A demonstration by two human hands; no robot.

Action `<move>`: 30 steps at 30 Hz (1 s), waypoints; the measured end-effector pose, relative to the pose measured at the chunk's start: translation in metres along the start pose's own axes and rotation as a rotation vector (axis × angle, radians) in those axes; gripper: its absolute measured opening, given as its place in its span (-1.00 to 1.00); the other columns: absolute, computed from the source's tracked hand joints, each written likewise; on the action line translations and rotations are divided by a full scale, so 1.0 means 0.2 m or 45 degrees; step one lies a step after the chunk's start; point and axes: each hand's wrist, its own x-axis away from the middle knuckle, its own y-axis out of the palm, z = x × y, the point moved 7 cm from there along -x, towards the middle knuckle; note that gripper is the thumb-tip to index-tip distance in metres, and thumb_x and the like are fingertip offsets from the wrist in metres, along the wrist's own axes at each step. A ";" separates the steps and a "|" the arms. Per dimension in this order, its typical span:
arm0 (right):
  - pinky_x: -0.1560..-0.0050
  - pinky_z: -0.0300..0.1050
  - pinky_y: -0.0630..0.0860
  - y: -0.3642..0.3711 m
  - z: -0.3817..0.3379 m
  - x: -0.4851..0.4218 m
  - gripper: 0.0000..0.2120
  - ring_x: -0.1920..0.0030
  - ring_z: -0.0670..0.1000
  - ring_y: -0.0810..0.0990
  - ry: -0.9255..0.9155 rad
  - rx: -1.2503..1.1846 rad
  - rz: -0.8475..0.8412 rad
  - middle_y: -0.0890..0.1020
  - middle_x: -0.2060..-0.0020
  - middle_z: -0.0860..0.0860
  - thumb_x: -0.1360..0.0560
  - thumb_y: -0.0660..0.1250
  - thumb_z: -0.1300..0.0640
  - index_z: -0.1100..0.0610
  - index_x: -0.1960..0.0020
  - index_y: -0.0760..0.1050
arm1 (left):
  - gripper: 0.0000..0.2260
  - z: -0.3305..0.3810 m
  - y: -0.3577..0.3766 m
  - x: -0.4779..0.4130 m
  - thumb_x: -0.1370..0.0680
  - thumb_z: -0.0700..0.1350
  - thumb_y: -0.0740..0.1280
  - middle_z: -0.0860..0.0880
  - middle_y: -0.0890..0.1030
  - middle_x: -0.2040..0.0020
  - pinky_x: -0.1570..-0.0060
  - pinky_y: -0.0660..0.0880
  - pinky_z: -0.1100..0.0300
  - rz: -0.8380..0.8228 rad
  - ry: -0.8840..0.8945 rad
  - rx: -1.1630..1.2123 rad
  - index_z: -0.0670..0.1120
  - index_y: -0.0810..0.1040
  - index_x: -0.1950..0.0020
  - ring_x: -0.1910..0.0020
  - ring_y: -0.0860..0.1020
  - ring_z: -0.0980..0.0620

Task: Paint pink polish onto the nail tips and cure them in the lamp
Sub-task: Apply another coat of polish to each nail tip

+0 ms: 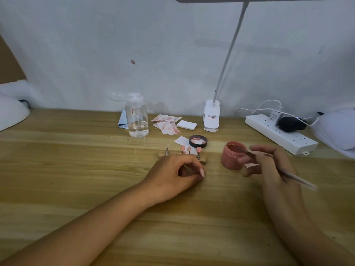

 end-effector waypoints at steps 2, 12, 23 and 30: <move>0.19 -0.26 0.53 0.03 -0.06 0.02 -0.85 0.26 0.01 0.62 -0.101 -0.072 -0.070 0.67 0.23 0.10 -0.57 0.18 0.35 0.24 0.00 0.52 | -0.86 -0.01 0.00 0.00 -0.48 -0.12 0.47 0.29 0.63 0.20 0.28 0.41 0.29 0.004 -0.012 -0.006 0.13 0.63 0.18 0.37 0.46 0.22; 0.39 -0.30 0.43 0.16 0.00 0.09 -0.92 0.42 -0.06 0.48 0.111 -0.228 -0.407 0.60 0.43 0.12 -0.50 0.25 0.44 0.36 0.16 0.39 | -0.83 -0.01 -0.01 0.00 -0.46 -0.12 0.49 0.34 0.61 0.23 0.34 0.34 0.37 0.024 -0.037 -0.032 0.15 0.60 0.21 0.41 0.46 0.25; 0.36 -0.33 0.40 0.16 0.01 0.09 -0.92 0.41 -0.10 0.50 0.123 -0.136 -0.400 0.61 0.44 0.11 -0.47 0.28 0.42 0.33 0.19 0.41 | -0.89 -0.01 -0.01 0.00 -0.46 -0.11 0.50 0.27 0.63 0.22 0.38 0.30 0.40 0.025 -0.055 -0.048 0.10 0.64 0.16 0.44 0.43 0.24; 0.39 -0.30 0.36 0.14 0.03 0.08 -0.87 0.42 -0.05 0.45 0.166 -0.130 -0.338 0.54 0.48 0.08 -0.46 0.27 0.39 0.30 0.25 0.39 | -0.91 -0.01 -0.01 0.00 -0.45 -0.09 0.51 0.17 0.65 0.18 0.37 0.31 0.34 0.036 -0.063 -0.034 0.08 0.64 0.15 0.44 0.44 0.23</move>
